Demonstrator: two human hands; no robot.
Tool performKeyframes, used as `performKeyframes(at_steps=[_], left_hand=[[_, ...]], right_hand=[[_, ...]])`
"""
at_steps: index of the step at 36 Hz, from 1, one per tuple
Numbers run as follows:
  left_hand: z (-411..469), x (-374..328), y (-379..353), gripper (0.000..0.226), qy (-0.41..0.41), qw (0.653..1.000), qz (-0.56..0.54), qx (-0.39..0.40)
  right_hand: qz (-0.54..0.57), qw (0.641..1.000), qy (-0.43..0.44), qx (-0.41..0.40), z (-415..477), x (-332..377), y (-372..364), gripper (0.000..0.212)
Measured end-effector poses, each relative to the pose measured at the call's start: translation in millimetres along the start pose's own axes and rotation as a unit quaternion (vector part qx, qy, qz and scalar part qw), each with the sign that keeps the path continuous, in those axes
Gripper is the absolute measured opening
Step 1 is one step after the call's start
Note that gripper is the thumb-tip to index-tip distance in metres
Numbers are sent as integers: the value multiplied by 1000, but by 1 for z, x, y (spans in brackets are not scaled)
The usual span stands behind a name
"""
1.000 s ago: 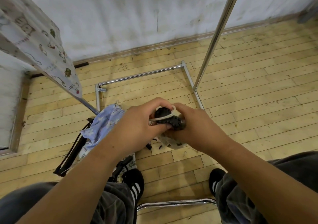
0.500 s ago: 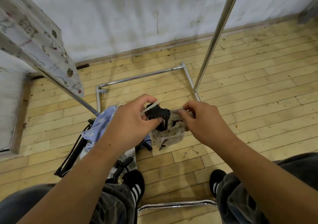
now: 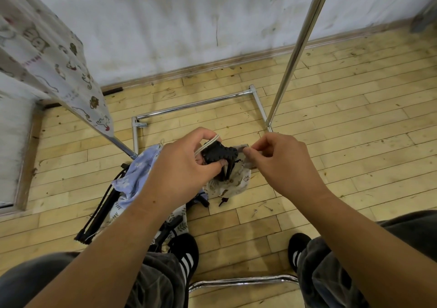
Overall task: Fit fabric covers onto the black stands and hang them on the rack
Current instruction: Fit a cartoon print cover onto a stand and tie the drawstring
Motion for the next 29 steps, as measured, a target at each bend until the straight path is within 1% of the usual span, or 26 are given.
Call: performKeyframes(at_steps=[3, 7, 9, 13, 19, 24, 29], left_hand=[[0, 0, 0, 35, -4, 1000, 4, 1], [-1, 1, -3, 34, 2, 1000, 10, 3], [-1, 2, -6, 35, 2, 1000, 16, 5], [-1, 1, -10, 34, -5, 999, 40, 16], [1, 3, -19, 36, -2, 999, 43, 24], [5, 3, -24, 33, 17, 999, 24, 23], [7, 0, -29, 31, 26, 999, 27, 38]], right_hand=[[-18, 1000, -3, 11, 0, 0, -2, 20], [20, 999, -9, 37, 1, -2, -5, 21], [30, 999, -6, 35, 0, -1, -5, 21], [-1, 1000, 6, 19, -2, 2, -3, 18], [88, 995, -4, 41, -1, 5, -6, 19], [116, 991, -2, 65, -3, 14, -9, 17], [108, 991, -2, 73, -5, 21, -10, 19]])
Point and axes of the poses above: each hand's wrist, its own z-axis towards the middle knuckle, its own y-axis out of the back of the hand, x = y × z, the point moved 4 cm from there along z, towards the middle knuckle, and after that the axes turned 1 degree about z, right-handed, at the moved point
